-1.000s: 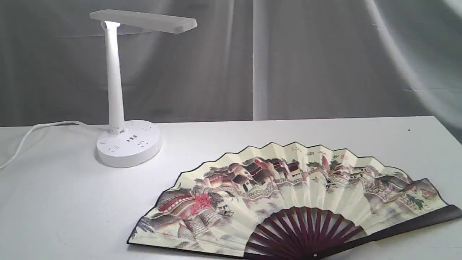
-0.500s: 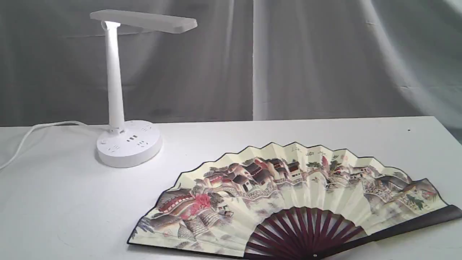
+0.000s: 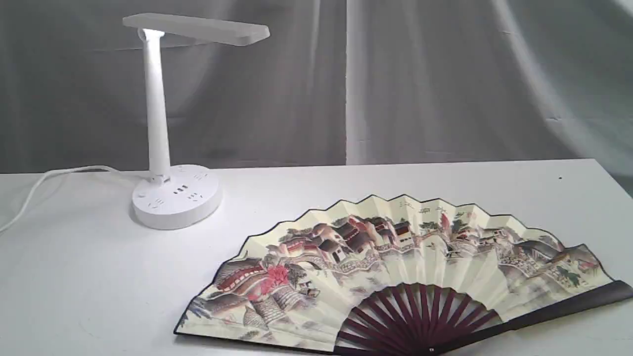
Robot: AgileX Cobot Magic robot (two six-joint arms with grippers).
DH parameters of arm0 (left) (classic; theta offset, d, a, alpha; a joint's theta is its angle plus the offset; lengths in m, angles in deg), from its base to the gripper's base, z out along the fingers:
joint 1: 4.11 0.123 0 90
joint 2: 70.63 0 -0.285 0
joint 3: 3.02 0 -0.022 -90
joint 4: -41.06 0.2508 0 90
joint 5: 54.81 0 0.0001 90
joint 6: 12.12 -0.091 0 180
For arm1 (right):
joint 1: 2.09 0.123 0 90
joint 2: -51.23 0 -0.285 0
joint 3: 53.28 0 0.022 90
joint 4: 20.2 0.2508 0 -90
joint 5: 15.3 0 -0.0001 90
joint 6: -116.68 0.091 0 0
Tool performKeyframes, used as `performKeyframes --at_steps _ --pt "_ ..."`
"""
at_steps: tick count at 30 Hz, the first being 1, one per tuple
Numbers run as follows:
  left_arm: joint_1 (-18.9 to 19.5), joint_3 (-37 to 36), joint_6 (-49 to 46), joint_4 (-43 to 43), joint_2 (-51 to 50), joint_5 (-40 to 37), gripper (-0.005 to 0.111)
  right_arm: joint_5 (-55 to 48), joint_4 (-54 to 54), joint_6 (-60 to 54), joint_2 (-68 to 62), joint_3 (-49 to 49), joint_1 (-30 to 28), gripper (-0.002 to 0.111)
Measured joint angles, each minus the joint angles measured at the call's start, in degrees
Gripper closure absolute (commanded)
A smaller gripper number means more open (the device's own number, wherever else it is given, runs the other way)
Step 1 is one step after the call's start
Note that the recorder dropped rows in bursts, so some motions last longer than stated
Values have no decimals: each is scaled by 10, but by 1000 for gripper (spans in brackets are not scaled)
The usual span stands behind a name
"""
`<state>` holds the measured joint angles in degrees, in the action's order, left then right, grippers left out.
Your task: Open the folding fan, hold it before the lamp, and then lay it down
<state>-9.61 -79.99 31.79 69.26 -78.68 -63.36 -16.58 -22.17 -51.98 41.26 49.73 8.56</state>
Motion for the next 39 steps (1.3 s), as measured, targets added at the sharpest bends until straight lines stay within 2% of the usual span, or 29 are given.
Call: performKeyframes --at_steps 2,4,10,14,17,22,25,33,39 --pt "0 0 -39 -46 0 -8 107 0 0 0 0 0 0 108" --pt "0 0 -116 -104 0 -13 107 0 0 0 0 0 0 108" --pt "0 0 -473 -384 0 -21 107 0 0 0 0 0 0 108" --pt "0 0 -617 -507 0 -35 107 0 0 0 0 0 0 108" --pt "0 0 -633 -527 0 -40 107 0 0 0 0 0 0 108" --pt "0 0 -560 -510 0 -56 107 0 0 0 0 0 0 108" --pt "0 0 -548 -506 0 -66 107 0 0 0 0 0 0 108" --pt "0 0 -635 -503 0 -81 107 0 0 0 0 0 0 108" --pt "0 0 -649 -503 0 -81 107 0 0 0 0 0 0 108"
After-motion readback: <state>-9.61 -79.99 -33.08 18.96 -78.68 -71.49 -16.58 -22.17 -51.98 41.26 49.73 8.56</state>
